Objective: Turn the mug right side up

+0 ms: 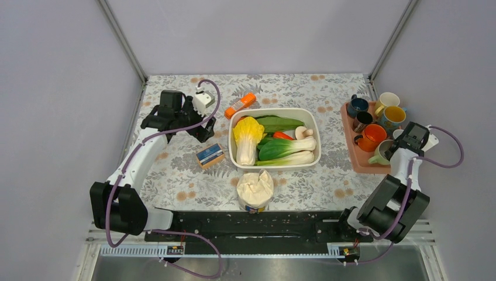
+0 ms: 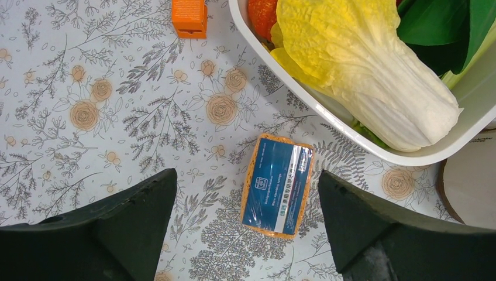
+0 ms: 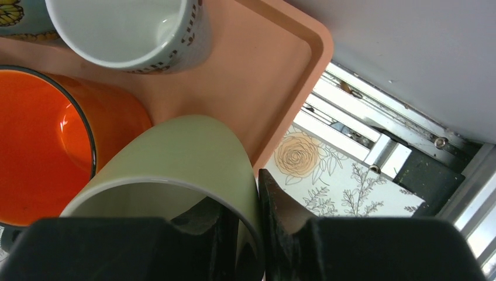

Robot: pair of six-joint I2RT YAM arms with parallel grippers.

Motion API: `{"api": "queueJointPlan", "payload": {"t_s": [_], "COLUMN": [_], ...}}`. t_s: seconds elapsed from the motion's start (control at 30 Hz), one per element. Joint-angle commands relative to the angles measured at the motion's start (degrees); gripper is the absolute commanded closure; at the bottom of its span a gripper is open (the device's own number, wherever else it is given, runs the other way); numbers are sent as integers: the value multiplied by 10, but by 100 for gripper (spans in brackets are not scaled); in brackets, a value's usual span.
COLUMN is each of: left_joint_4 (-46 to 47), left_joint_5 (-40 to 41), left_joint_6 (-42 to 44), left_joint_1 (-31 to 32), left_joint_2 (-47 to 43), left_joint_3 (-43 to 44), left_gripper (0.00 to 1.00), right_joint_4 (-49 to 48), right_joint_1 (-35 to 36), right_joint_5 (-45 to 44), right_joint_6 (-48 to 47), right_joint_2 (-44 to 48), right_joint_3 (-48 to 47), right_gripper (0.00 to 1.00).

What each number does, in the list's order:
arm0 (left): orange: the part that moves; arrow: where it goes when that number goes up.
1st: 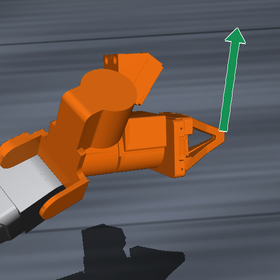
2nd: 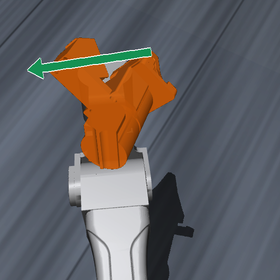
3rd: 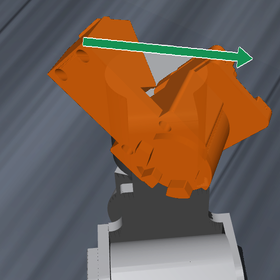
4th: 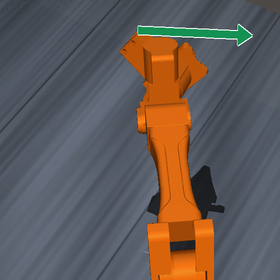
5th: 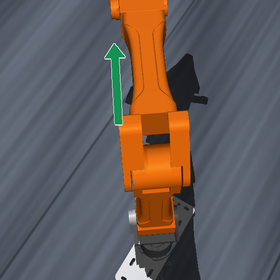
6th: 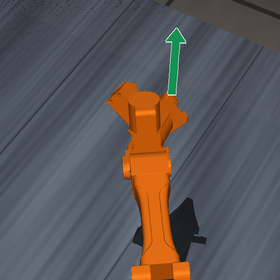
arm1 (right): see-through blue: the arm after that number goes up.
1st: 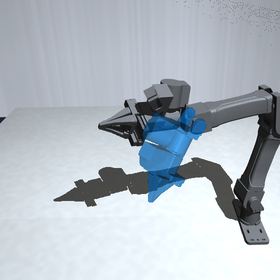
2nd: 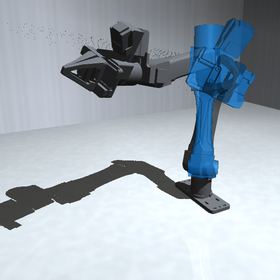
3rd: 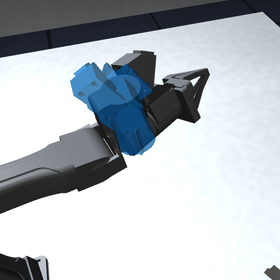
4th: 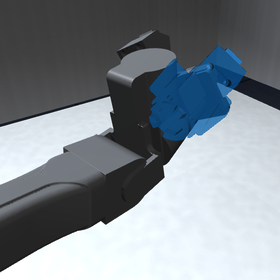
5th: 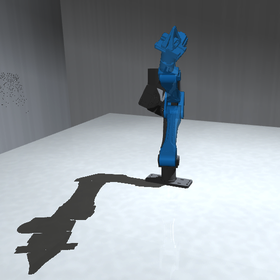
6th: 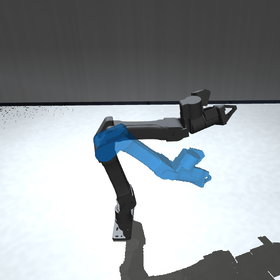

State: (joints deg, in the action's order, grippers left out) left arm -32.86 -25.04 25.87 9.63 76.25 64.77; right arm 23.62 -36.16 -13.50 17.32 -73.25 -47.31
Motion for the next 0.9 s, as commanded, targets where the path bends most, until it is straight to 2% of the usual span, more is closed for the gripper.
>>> {"api": "queueJointPlan", "payload": {"t_s": [0.0, 0.1, 0.17, 0.3, 0.37, 0.57, 0.77, 0.87], "left_joint_4": [19, 19, 19, 19, 18, 19, 21, 28], "left_joint_5": [-12, -16, -17, -19, -21, -23, -21, -16], "left_joint_6": [4, 7, 9, 7, 7, 9, 9, 0], "left_joint_1": [-8, -11, -12, -14, -15, -16, -21, -27], "left_joint_2": [-2, -9, -11, -10, -10, -13, -9, -7], "left_joint_3": [15, 10, 9, 11, 10, 2, 4, 3], "left_gripper": [6, 6, 6, 6, 6, 6, 6, 6], "right_joint_4": [-50, -50, -49, -47, -44, -30, -7, 10], "right_joint_1": [-3, -4, -4, -8, -8, -8, -8, -8], "right_joint_5": [19, 17, 18, 21, 21, 25, 39, 72], "right_joint_6": [4, 10, 11, 8, 5, -2, -12, -15], "right_joint_2": [-23, -34, -38, -50, -57, -57, -8, 39], "right_joint_3": [-49, -48, -48, -53, -59, -71, -89, -109], "right_gripper": [100, 99, 92, 64, 54, 48, 39, 21]}}
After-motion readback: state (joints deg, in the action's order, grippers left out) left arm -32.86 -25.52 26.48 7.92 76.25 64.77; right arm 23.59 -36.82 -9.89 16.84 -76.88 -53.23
